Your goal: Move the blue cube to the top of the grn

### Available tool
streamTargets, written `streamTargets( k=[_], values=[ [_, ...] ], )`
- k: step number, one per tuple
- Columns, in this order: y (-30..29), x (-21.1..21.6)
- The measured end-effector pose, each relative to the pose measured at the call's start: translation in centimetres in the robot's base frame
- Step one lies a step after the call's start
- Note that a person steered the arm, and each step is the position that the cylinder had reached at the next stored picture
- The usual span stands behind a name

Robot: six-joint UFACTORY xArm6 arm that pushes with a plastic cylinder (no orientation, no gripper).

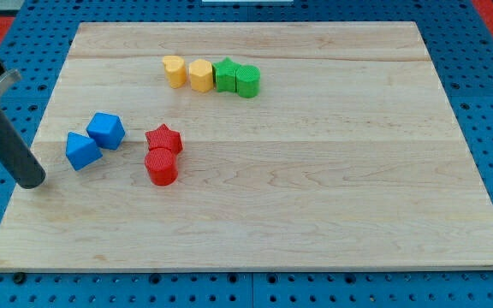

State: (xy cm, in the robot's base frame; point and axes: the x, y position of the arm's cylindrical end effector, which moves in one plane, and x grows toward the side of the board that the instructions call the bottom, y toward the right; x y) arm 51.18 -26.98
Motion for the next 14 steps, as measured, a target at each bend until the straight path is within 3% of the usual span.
streamTargets(
  k=[5,7,14],
  values=[
    [2.0,-5.1],
    [5.9,-8.5],
    [10.5,-11.2]
  ],
)
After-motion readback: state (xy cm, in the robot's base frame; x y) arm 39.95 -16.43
